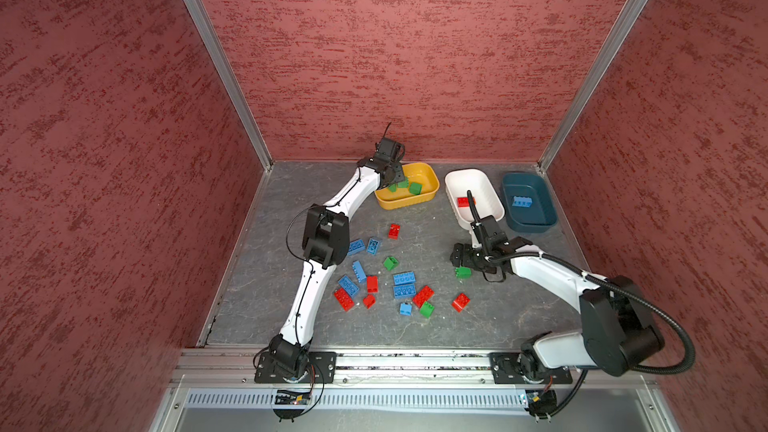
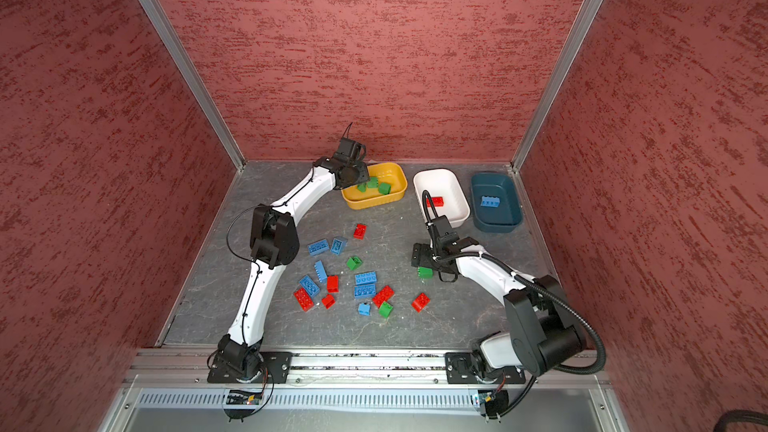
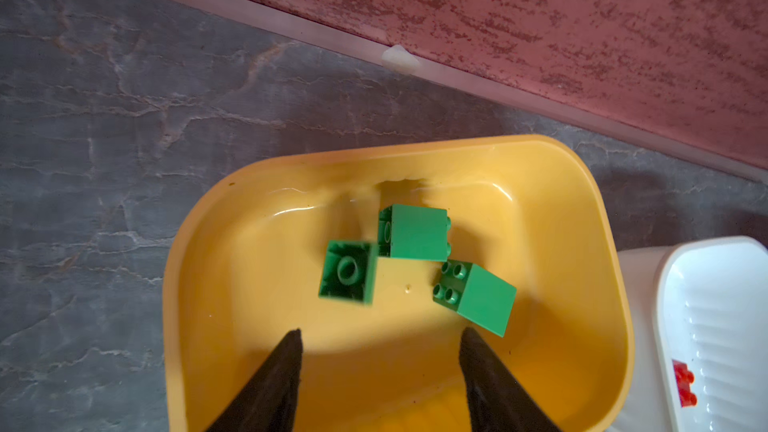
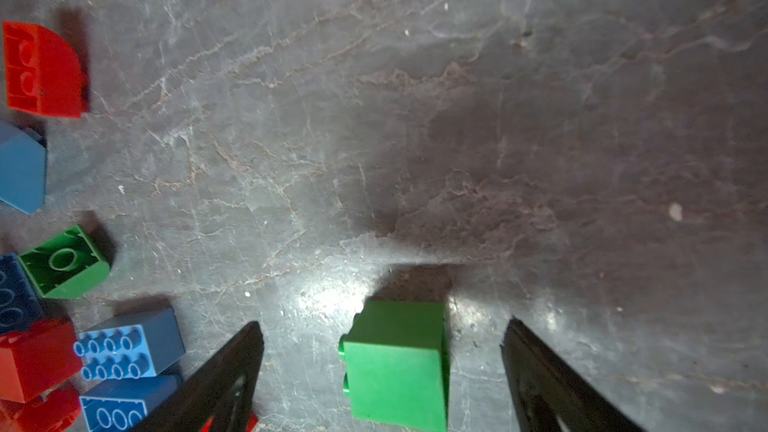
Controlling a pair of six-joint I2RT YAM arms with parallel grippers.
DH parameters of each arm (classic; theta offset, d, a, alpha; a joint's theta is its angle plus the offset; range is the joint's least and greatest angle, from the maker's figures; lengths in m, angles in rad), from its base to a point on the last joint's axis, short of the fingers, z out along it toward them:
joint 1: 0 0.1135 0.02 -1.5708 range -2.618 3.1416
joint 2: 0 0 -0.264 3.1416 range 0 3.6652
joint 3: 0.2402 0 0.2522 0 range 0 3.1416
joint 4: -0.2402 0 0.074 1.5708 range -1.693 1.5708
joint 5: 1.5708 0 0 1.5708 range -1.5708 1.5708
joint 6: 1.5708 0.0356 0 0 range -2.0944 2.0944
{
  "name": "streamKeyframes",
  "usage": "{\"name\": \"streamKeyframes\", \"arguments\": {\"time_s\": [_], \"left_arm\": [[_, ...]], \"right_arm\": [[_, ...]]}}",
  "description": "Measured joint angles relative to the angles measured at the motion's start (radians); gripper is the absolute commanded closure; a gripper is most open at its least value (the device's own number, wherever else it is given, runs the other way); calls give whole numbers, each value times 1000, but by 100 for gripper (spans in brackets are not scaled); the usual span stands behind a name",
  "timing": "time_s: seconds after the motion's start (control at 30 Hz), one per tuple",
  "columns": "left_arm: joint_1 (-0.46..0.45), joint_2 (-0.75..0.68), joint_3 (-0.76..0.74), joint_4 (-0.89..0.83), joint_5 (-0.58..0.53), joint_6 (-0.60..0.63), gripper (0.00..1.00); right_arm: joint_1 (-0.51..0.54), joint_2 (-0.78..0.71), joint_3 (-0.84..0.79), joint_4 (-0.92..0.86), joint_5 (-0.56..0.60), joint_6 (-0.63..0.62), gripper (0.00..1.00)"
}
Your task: Sort the legos into containers by color
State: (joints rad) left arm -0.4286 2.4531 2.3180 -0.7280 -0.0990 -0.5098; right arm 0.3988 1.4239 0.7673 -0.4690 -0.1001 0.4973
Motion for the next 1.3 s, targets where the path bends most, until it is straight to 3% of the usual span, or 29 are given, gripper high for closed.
{"name": "streamKeyframes", "arguments": {"time_s": [0.1,0.13,0.4,0.67,1.0,1.3], "left_arm": [[-5,-12,-26,12,13,0,2],[-6,-19,-41,16,13,-2,0],[-18,-106,-161,56,23,2,0],[-14,-251,-321,152,119,-26,0],[-5,-345,-464,198,145,-36,0],[-2,-417,-591,216,151,-47,0]], "right_arm": [[9,19,0,-8,0,-1,19],[13,26,0,-11,0,-1,20],[59,76,1,-63,37,-6,39],[94,108,35,-101,106,-24,47],[114,127,60,-102,130,-50,58],[115,109,101,40,85,-40,64]]}}
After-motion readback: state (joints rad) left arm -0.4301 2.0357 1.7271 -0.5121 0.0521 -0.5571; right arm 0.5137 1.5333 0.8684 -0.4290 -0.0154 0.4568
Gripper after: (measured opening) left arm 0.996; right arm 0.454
